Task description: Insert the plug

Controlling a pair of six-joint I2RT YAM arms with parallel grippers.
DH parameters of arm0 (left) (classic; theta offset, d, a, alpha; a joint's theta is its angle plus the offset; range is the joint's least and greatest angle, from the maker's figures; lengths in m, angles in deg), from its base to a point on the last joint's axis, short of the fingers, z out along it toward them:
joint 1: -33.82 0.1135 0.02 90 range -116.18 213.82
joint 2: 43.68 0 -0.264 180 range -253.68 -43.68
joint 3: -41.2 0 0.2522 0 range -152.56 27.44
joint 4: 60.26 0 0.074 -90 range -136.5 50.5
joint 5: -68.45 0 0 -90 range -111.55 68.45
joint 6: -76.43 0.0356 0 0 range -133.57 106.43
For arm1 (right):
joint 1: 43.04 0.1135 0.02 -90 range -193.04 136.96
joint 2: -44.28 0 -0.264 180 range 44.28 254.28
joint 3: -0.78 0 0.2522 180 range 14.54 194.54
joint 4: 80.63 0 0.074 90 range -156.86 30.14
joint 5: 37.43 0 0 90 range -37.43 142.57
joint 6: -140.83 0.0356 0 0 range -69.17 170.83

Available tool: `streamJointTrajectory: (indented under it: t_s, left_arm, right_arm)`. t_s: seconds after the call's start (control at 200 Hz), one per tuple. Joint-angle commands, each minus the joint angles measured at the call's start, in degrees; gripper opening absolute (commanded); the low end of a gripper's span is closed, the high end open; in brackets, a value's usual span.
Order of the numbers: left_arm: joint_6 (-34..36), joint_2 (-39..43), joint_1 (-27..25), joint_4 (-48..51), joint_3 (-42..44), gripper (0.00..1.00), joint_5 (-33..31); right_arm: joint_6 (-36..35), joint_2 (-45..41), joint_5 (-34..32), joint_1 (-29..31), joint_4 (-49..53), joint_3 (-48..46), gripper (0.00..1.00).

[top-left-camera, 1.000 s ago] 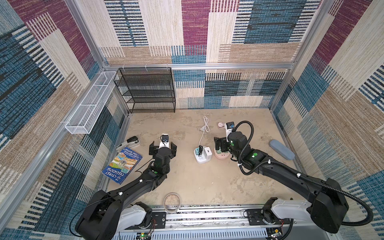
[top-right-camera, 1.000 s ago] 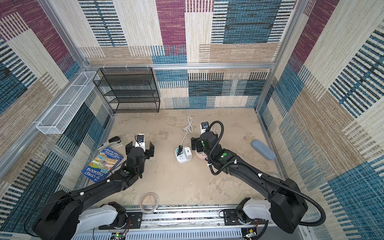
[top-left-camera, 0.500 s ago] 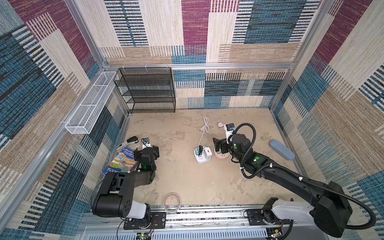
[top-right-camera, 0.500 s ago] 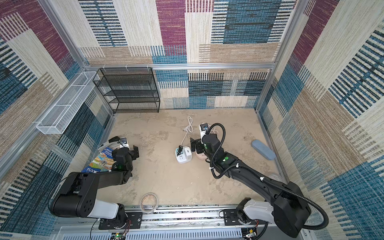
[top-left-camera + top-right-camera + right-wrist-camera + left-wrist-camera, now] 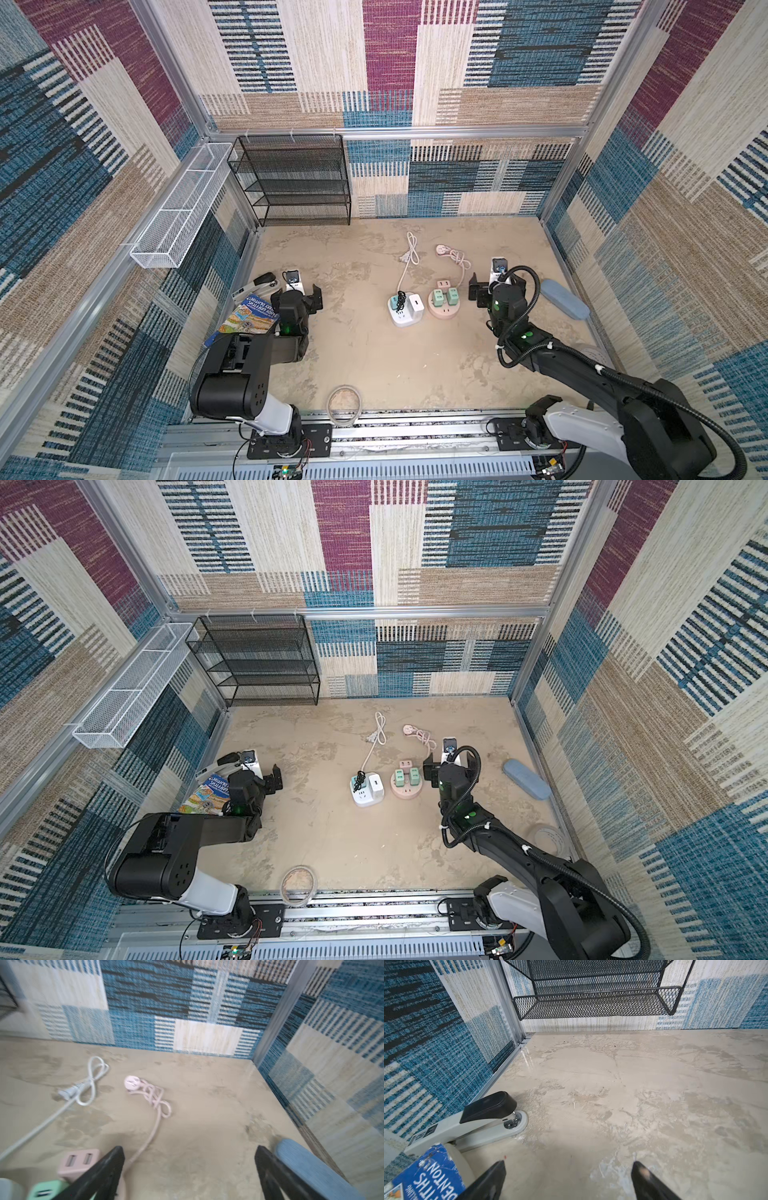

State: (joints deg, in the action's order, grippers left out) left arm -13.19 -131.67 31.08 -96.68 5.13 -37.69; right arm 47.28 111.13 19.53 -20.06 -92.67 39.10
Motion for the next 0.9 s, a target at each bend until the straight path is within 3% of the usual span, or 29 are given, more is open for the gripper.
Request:
streamJointTrajectory:
  t_s: [0.0, 0.105, 0.13, 0.195, 0.255, 0.29, 0.351, 0.396, 0.436, 0.896]
  left_arm:
    - [-0.62, 0.0, 0.1, -0.18, -0.27, 0.99, 0.24]
    - [-0.65, -0.07, 0.11, -0.13, -0.28, 0.99, 0.25]
    - [-0.57, -0.08, 0.06, -0.26, -0.28, 0.99, 0.21]
    - [-0.59, -0.08, 0.1, -0.17, -0.28, 0.99, 0.25]
    - [-0.62, -0.02, 0.1, -0.15, -0.28, 0.99, 0.23]
    - [-0.64, -0.02, 0.11, -0.19, -0.28, 0.99, 0.23]
    - [-0.6, -0.02, 0.09, -0.11, -0.28, 0.99, 0.24]
    - [-0.64, -0.01, 0.09, -0.2, -0.28, 0.99, 0.27]
    - [-0.62, -0.05, 0.11, -0.25, -0.24, 0.99, 0.26]
    - [-0.65, -0.08, 0.07, -0.08, -0.35, 0.99, 0.31]
  right_arm:
    - [-2.14, 5.67, 6.05, -6.63, -22.11, -4.26, 1.0]
    - [-1.95, 15.05, 14.23, -12.97, -41.19, -10.74, 1.0]
    - [-2.44, 15.61, 13.73, -13.23, -40.49, -10.36, 1.0]
    - [-1.49, 17.21, 21.43, -16.83, -43.42, -11.52, 1.0]
    - [1.98, 20.06, 28.03, -21.29, -50.34, -14.7, 1.0]
    - [3.53, 22.7, 27.72, -22.37, -55.87, -15.36, 1.0]
    - [3.14, 20.64, 29.24, -22.49, -45.11, -11.92, 1.0]
    - [2.78, 22.04, 29.43, -22.54, -51.13, -13.34, 1.0]
    - [2.74, 20.65, 29.51, -22.54, -47.4, -12.76, 1.0]
    - [2.75, 21.36, 29.62, -22.46, -46.62, -11.93, 1.0]
